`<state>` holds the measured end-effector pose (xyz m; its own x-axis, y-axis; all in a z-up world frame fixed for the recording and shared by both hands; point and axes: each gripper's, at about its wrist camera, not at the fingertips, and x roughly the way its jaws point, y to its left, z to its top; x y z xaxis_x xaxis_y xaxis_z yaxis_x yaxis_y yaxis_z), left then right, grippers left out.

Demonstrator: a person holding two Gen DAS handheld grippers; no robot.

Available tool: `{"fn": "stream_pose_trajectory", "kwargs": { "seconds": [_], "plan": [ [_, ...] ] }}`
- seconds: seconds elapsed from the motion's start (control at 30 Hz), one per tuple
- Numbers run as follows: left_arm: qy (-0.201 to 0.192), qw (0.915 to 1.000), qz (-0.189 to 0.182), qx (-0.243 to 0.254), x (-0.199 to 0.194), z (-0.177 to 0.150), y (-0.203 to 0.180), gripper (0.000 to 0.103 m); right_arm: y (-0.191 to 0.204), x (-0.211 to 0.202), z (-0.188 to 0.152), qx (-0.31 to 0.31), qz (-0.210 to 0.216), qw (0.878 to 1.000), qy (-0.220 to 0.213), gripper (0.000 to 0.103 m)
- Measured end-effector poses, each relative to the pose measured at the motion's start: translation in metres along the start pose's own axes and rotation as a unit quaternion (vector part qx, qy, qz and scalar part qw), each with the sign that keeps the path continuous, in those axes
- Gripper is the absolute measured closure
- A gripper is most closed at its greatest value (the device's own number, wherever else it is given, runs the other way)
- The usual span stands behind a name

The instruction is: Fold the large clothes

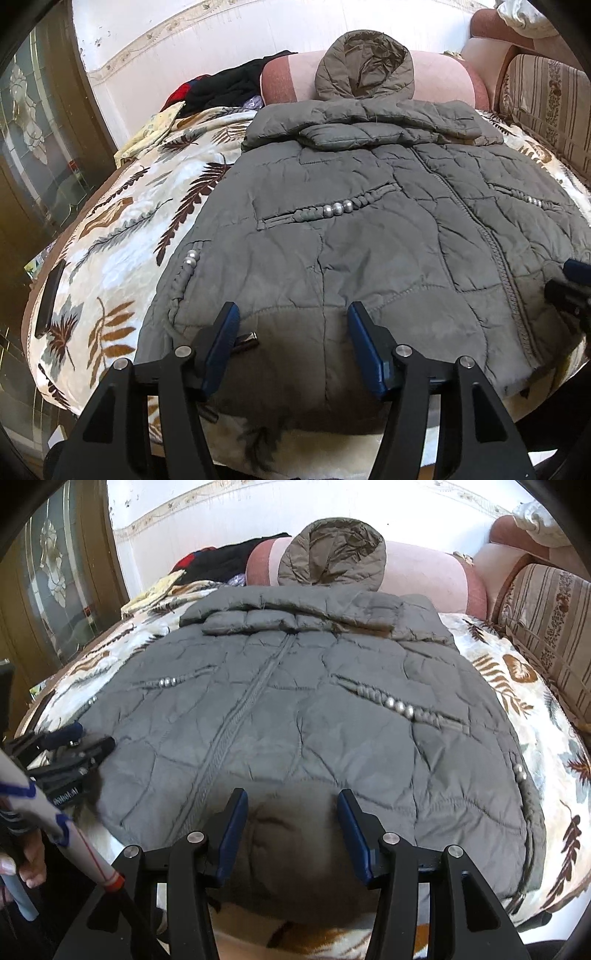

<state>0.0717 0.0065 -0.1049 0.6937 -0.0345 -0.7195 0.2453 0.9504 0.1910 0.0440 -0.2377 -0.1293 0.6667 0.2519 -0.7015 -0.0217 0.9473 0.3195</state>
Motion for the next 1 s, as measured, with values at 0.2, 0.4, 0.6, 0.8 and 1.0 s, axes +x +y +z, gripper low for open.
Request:
{"fn": "stream_pose_trajectory", "kwargs": {
  "seconds": [0.2,0.4,0.6,0.8,1.0],
  "plan": [
    [-0.006,1.0,-0.003,-0.003,-0.009,-0.002,0.001,0.043,-0.004,-0.008,-0.002,0.011,0.003,1.0,-0.011,0.048],
    [-0.015,0.9999,-0.001,-0.002,-0.015,-0.001,0.002,0.043,-0.006,-0.009,-0.001,0.019,0.002,1.0,-0.015,0.049],
    [-0.022,0.9998,-0.001,0.003,-0.019,0.0,-0.001,0.043,-0.008,-0.01,-0.003,0.023,-0.005,1.0,-0.018,0.048],
    [-0.024,0.9997,0.0,0.006,-0.02,0.001,-0.003,0.042,-0.009,-0.006,-0.004,0.021,-0.003,1.0,-0.007,0.048],
    [-0.027,0.9996,0.001,0.009,-0.021,0.001,-0.004,0.042,-0.011,-0.009,-0.003,0.023,-0.004,1.0,-0.016,0.048]
  ]
}}
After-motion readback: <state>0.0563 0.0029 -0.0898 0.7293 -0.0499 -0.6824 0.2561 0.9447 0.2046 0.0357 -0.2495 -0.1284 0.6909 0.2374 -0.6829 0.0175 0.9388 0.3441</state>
